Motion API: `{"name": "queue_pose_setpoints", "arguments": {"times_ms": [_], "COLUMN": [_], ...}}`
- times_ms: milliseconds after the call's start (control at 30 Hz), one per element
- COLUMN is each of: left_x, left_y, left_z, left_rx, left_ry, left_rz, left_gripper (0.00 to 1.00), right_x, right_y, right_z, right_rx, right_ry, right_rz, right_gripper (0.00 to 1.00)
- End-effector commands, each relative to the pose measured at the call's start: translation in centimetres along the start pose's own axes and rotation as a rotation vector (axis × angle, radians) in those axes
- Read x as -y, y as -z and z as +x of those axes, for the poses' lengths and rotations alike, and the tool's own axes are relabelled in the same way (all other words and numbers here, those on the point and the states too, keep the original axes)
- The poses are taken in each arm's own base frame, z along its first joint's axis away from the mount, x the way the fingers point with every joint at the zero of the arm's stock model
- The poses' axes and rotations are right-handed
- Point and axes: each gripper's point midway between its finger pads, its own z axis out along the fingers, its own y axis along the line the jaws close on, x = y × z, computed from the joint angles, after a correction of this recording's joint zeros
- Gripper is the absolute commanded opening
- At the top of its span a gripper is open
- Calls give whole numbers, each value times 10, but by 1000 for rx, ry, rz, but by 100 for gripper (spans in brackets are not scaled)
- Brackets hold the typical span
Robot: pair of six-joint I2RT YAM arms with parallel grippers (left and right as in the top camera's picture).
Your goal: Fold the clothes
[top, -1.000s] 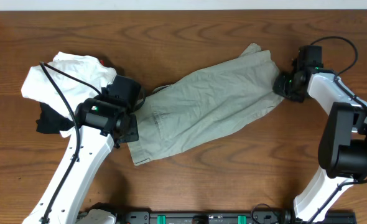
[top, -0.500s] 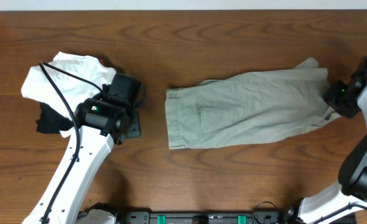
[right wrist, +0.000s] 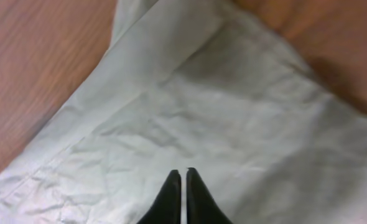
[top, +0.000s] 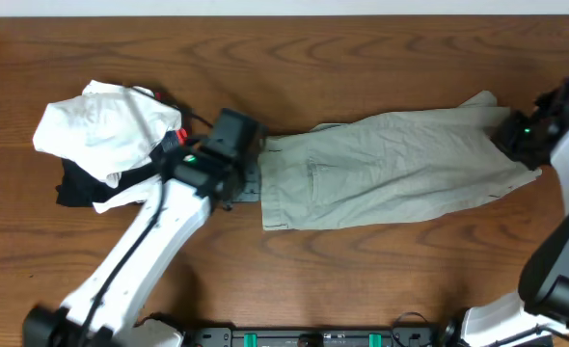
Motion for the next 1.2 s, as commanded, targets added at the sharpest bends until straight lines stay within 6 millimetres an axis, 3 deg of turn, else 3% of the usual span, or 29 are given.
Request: {"name": "queue_pose_setpoints", "arguments": {"times_ms": [0,133,300,567,667,767,867,1000,1067,1100,1133,1167], "left_x": [11,17,21,18,18,18,18,18,18,18,18,18], "left_y": [-30,-60,-85,-101,-101,-101,-100,-100,-101,-101,-101,-101], "left_z": [13,19,29,38,38,38,38,38,37,36,36,35], "left_rx": [-97,-161,-228,-279,-280,-280,-281,-281,-275,-273,-271,-269], "left_ry": [-59,-82,-90,-92,-92,-92,-93,-111,-115,-115,-117,-117], "left_rz": [-13,-31,-35,-58,-59,-59,-59,-57,-57,-57,-55,-54], "left_gripper": [25,23,23,23,23,23,23,25,25,25,25,25], "right_x": [-15,-26,-31,-64,-72,-74,-70,-71,-59,-49,-34,-20], "right_y": [-34,-63,-79,-65,-57,-54,-49,-19,-12,-13,-16,-19], "right_z": [18,15,-3,-75,-93,-94,-92,-81,-75,-71,-65,-59], "right_rx": [-73,-53,18,321,401,399,367,271,231,206,174,146], "right_ry": [44,73,27,52,68,78,113,117,83,53,14,-15], "right_rz": [-18,-39,-68,-200,-232,-258,-299,-466,-455,-423,-375,-324], "right_gripper": [1,1,1,1,1,2,12,11,10,13,22,37]}}
